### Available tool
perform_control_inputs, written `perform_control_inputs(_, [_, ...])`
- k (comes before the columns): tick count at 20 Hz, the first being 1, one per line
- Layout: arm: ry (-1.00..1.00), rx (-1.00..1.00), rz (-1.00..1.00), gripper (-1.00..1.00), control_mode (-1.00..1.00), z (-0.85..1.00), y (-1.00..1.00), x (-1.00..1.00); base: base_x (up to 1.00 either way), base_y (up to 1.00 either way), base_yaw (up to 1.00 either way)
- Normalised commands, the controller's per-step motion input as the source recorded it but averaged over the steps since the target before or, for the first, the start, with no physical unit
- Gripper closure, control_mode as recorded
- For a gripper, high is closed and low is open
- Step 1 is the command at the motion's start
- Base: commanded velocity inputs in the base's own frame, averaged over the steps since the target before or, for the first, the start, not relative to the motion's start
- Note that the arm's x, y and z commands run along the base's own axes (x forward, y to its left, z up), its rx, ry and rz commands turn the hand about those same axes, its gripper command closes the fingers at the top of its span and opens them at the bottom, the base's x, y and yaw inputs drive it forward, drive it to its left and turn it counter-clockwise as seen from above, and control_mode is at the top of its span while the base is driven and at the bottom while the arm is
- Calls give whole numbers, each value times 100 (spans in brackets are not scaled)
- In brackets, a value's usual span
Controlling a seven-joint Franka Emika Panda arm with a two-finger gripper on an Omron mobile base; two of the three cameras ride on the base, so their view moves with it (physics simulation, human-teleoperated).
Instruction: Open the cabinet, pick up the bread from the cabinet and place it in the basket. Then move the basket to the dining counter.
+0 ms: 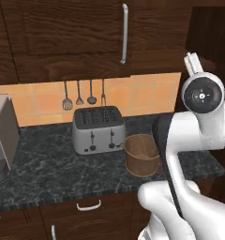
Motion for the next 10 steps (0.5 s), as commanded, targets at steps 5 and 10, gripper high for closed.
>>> perform_control_inputs(5, [37,-23,62,-100,-100,17,38,0,0,0,0])
perform_control_inputs(10, [29,-25,57,-100,-100,28,39,0,0,0,0])
